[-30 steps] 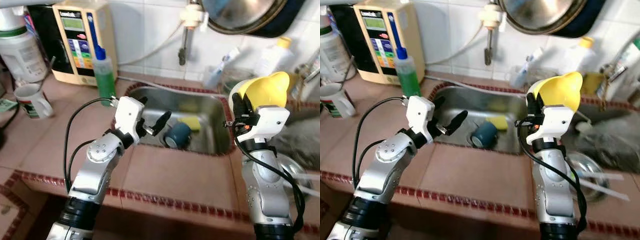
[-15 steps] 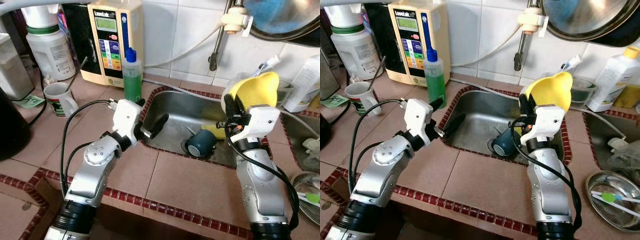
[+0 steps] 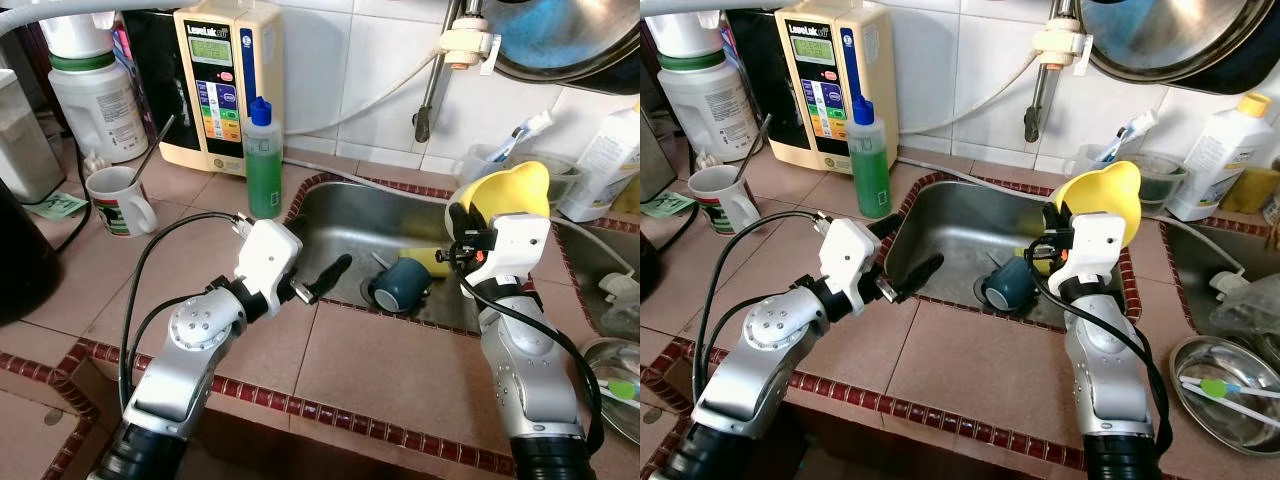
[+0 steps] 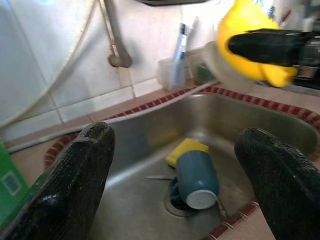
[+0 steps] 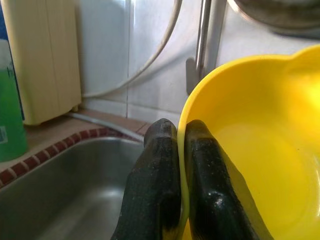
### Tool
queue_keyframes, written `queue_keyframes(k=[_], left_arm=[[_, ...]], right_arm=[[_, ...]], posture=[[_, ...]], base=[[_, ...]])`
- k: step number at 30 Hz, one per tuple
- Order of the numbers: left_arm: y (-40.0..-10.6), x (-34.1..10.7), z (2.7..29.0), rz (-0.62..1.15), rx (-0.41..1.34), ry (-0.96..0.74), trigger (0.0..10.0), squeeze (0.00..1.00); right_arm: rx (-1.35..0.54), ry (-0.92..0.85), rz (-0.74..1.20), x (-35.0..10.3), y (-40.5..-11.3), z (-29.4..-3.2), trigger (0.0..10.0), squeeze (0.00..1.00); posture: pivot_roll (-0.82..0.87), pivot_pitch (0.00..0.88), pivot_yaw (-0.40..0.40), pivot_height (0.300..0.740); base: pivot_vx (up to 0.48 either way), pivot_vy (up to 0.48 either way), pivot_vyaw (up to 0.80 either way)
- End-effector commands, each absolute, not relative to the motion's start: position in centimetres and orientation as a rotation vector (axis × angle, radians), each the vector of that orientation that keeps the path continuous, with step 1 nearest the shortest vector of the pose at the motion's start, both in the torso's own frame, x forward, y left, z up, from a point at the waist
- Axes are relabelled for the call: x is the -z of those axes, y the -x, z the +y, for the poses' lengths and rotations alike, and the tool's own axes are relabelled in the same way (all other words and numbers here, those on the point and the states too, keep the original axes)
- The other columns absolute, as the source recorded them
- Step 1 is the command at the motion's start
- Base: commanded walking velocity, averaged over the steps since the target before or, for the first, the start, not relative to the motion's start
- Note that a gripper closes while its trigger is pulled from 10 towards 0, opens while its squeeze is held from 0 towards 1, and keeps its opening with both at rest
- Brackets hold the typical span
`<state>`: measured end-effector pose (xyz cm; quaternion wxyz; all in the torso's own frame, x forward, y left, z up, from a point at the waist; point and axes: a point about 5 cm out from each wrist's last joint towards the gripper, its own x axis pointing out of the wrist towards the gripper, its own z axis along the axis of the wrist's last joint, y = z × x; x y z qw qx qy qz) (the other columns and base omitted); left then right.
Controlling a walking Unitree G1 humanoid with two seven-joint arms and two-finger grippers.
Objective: Kitchen organization
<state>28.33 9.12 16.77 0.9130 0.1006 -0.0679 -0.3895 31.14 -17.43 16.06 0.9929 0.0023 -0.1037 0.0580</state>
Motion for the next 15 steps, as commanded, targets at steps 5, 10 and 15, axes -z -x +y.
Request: queue_keyframes(k=[5, 10, 15], left_arm=[[-27.4, -17.3, 8.7, -0.134, 0.856, -0.204, 10.0, 0.0], [-26.4, -17.5, 8.2, -0.124, 0.892, -0.208, 10.0, 0.0], [-25.9, -17.6, 8.0, -0.112, 0.909, -0.21, 10.0, 0.0]], right_arm=[[-0.172, -0.032, -0.191, -16.6, -32.0, -17.5, 10.0, 0.0], [-0.232, -0.065, -0.163, -16.7, -32.8, -17.6, 10.0, 0.0], [-0.31, -0.114, -0.108, -16.3, -33.7, -17.6, 10.0, 0.0]], posture=[[0.07, 0.105, -0.025, 0.74], [0.08, 0.144, -0.027, 0.74], [0.09, 0.174, -0.027, 0.74]], base=[[0.0, 0.0, 0.0], [0.0, 0.0, 0.0], [0.0, 0.0, 0.0]])
